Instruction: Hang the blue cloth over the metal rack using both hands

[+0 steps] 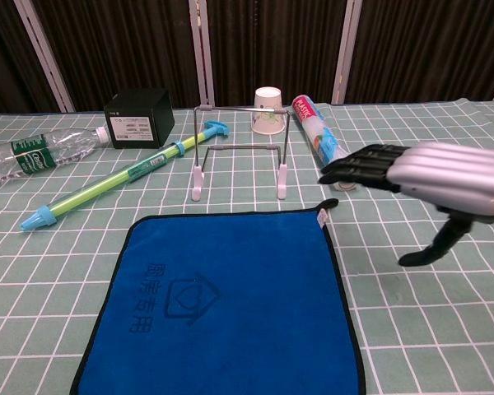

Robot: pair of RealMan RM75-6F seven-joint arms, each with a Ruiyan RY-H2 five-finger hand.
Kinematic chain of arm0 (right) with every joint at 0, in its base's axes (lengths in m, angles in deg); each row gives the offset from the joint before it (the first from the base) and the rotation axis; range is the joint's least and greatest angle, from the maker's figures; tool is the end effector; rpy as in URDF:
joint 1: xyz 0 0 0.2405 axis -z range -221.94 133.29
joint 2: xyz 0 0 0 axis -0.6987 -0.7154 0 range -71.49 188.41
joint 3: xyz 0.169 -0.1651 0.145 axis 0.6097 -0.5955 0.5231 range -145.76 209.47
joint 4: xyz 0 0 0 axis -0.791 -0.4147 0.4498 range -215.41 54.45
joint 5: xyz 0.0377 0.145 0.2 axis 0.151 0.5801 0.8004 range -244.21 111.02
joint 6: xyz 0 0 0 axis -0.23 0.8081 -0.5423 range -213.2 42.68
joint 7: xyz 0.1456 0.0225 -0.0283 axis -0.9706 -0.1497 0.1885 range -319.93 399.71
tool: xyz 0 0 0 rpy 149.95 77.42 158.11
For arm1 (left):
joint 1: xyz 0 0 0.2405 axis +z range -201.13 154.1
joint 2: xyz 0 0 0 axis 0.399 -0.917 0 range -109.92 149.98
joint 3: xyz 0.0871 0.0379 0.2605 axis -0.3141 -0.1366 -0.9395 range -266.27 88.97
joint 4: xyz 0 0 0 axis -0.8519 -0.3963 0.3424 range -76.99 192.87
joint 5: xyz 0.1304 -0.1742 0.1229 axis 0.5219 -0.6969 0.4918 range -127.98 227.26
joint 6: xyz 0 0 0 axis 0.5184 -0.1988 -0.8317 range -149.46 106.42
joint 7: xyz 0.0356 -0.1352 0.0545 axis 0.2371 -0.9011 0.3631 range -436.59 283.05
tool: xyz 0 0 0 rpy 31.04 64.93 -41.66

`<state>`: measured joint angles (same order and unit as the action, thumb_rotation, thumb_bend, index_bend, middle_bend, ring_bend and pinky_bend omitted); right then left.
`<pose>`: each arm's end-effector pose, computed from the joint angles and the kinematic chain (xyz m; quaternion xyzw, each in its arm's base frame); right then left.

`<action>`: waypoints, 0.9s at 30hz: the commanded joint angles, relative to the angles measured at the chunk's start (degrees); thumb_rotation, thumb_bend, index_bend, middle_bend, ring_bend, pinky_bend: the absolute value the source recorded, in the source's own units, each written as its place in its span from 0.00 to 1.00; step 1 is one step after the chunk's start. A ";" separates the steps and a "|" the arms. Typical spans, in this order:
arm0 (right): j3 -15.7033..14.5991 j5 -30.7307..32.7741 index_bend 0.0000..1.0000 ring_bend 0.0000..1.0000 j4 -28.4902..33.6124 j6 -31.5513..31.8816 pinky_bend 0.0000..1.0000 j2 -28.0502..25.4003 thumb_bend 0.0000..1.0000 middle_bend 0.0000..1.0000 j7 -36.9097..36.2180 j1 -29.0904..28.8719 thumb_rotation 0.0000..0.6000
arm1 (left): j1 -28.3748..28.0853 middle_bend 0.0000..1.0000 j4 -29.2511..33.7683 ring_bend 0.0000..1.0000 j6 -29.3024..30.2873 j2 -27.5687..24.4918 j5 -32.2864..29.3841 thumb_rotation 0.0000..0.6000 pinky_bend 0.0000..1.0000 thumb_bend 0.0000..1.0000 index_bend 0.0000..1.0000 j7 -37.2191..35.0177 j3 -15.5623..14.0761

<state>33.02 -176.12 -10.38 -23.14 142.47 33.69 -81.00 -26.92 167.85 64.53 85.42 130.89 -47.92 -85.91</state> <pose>-0.2225 -0.3296 -0.0353 0.8536 -0.1941 0.3900 0.2856 -0.2831 0.1770 0.1052 -0.6122 -0.3631 -0.3100 0.6303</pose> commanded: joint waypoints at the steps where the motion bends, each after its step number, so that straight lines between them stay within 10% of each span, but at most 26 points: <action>1: -0.98 -2.40 0.00 0.00 -4.22 -1.45 0.00 3.58 0.09 0.00 -2.60 -3.65 1.00 | -0.22 0.00 -0.01 0.00 -0.02 0.47 -0.63 1.00 0.00 0.00 0.00 0.79 0.26; 27: -7.11 -3.72 0.02 0.00 -17.52 1.88 0.00 12.27 0.13 0.03 -1.46 -10.52 1.00 | -1.20 0.00 -1.00 0.00 0.07 1.46 -3.51 1.00 0.00 0.00 0.00 2.79 0.68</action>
<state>26.02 -179.89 -27.78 -21.36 154.65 32.12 -91.45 -28.13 166.93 64.44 86.80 127.36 -45.31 -85.26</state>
